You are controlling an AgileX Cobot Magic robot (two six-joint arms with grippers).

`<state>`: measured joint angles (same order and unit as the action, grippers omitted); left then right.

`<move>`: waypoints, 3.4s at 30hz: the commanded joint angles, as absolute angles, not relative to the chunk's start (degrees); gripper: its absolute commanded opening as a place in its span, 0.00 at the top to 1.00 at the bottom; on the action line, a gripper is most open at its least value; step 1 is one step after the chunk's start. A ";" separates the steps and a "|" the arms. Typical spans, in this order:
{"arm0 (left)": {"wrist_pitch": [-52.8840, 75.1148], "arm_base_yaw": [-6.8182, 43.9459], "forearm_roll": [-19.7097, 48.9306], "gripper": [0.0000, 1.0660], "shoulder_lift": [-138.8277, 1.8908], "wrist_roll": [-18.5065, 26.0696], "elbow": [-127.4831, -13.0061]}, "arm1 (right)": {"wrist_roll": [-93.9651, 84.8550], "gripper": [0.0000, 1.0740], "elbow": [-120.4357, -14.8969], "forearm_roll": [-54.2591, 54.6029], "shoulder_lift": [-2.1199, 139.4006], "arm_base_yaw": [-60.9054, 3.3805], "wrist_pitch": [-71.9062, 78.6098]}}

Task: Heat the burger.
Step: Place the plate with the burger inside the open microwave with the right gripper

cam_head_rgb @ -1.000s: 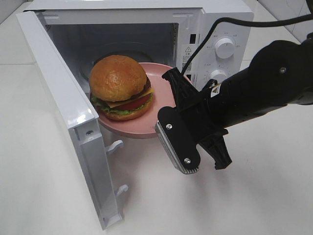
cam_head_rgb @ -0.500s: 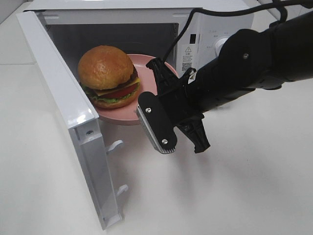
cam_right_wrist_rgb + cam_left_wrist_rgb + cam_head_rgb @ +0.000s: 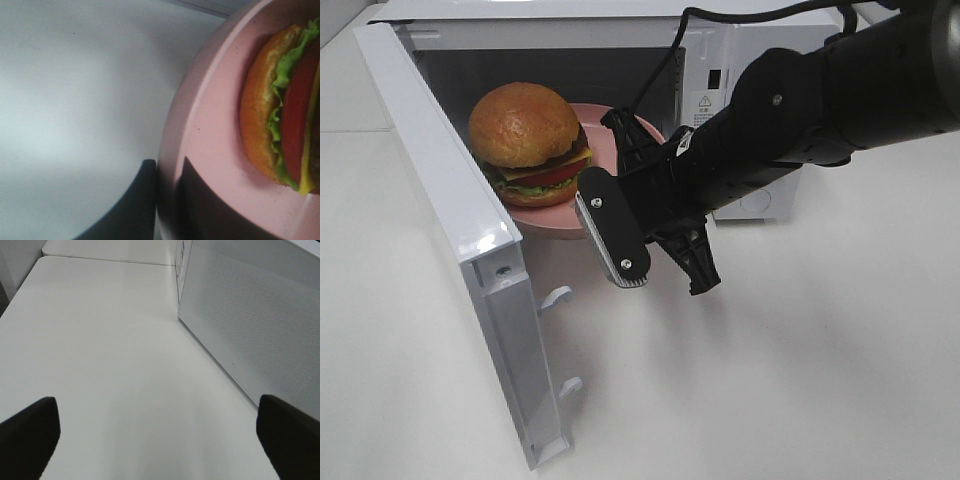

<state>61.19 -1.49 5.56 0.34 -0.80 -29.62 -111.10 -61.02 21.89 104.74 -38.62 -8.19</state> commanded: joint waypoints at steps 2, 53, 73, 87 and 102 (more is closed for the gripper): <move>61.25 -1.26 5.79 0.06 1.15 -0.74 -29.56 | -110.52 1.00 -63.25 22.23 105.25 -38.67 -5.44; 61.25 -1.26 5.79 0.06 1.15 -0.74 -29.56 | -87.55 0.99 -87.49 1.66 122.21 -35.29 -11.12; 61.25 -1.26 5.79 0.06 1.15 -0.74 -29.56 | -84.40 0.99 -93.39 -0.34 125.36 -34.66 -14.61; 61.25 -1.26 5.79 0.06 1.15 -0.74 -29.56 | -84.22 0.96 -95.45 -0.34 127.20 -34.66 -15.76; 61.25 -1.26 5.79 0.06 1.15 -0.74 -29.56 | -81.76 0.87 -95.45 -0.34 127.20 -34.84 -15.76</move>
<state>61.19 -1.49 5.56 0.34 -0.80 -29.62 -82.68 -94.65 0.00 128.11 -34.72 -17.53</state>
